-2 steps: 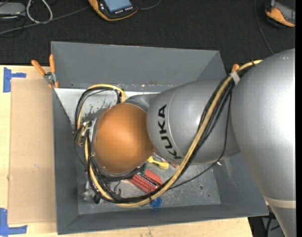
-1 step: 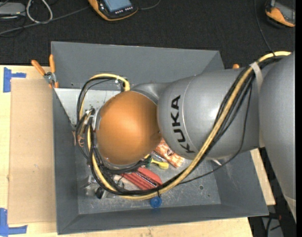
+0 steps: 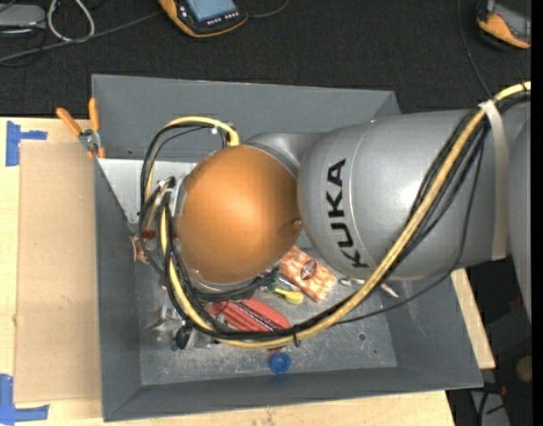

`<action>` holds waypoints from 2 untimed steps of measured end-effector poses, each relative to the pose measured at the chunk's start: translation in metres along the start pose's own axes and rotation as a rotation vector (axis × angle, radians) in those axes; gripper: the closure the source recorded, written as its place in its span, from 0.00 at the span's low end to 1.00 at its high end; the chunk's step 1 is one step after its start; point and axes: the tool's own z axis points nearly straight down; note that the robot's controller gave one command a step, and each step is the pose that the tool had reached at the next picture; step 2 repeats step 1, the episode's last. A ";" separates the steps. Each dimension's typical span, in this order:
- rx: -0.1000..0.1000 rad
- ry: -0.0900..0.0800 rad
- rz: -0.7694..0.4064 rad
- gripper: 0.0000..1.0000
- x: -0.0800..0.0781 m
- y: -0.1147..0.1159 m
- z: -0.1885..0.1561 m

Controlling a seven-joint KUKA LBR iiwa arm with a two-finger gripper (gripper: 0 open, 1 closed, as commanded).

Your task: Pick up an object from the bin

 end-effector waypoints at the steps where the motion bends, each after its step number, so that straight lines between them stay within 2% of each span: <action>1: 0.001 -0.001 0.000 1.00 0.000 0.000 -0.022; 2: 0.001 -0.001 0.000 1.00 0.000 0.000 -0.022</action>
Offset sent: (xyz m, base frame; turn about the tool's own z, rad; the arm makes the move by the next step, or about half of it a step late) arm 0.0001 -0.0001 0.0295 0.0000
